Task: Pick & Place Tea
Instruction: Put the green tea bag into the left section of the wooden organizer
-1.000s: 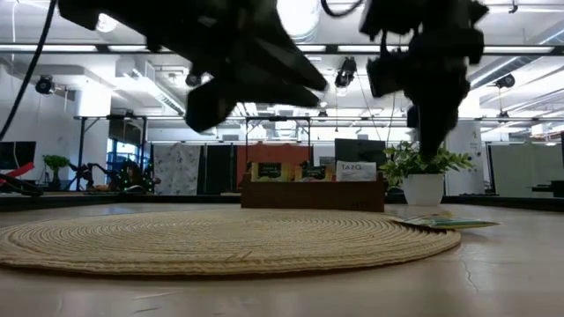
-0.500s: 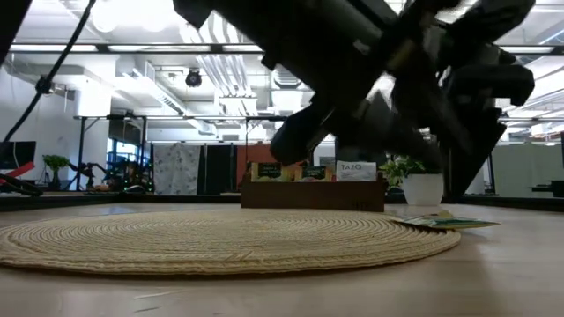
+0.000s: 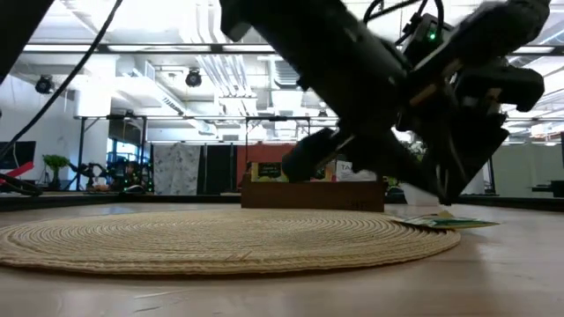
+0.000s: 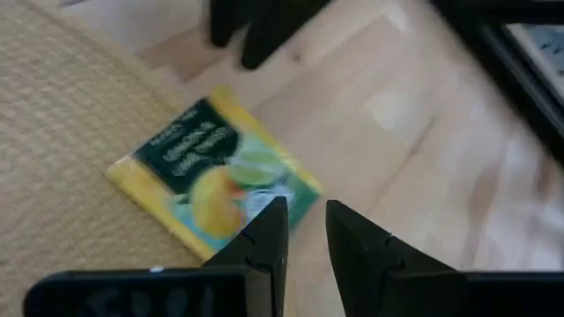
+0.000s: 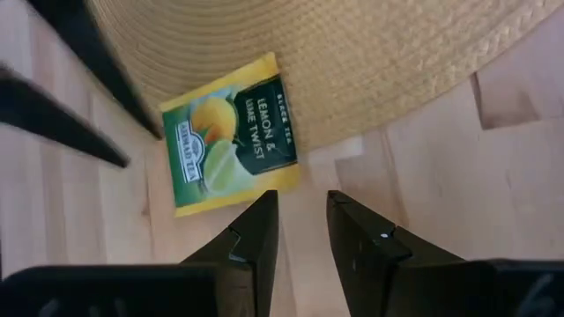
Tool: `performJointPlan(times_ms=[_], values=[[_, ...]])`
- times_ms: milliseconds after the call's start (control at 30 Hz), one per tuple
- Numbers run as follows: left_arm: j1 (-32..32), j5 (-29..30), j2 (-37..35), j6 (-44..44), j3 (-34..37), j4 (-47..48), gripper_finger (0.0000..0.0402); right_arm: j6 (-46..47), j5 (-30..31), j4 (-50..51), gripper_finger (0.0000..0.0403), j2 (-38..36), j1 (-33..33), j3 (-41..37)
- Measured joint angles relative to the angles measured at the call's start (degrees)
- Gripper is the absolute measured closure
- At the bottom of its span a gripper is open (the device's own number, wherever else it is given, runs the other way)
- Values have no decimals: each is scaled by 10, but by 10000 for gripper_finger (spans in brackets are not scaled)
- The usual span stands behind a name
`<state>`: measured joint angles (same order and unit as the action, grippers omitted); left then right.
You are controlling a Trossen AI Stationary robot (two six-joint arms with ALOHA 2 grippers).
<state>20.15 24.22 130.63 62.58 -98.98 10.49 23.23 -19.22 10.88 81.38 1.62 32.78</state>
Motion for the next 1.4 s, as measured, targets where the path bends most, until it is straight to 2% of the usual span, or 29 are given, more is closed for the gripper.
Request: performJointPlan(times_ms=[233, 400, 933, 1100, 1267, 1400], values=[[-9, -33, 10, 26, 10, 7, 326, 1, -10, -29, 305, 43, 0, -3], [-12, -44, 14, 37, 11, 0, 326, 2, -50, -56, 305, 67, -2, -3], [-17, -49, 15, 39, 25, 2, 326, 16, -57, -82, 305, 54, -5, -3], [-25, -49, 15, 31, 26, 1, 326, 26, -58, -121, 305, 75, -5, -3], [-31, -53, 16, 24, 25, 1, 326, 24, -66, -123, 305, 103, -6, -1], [-32, -55, 16, 21, 26, 1, 326, 22, -67, -120, 305, 98, -7, -1]])
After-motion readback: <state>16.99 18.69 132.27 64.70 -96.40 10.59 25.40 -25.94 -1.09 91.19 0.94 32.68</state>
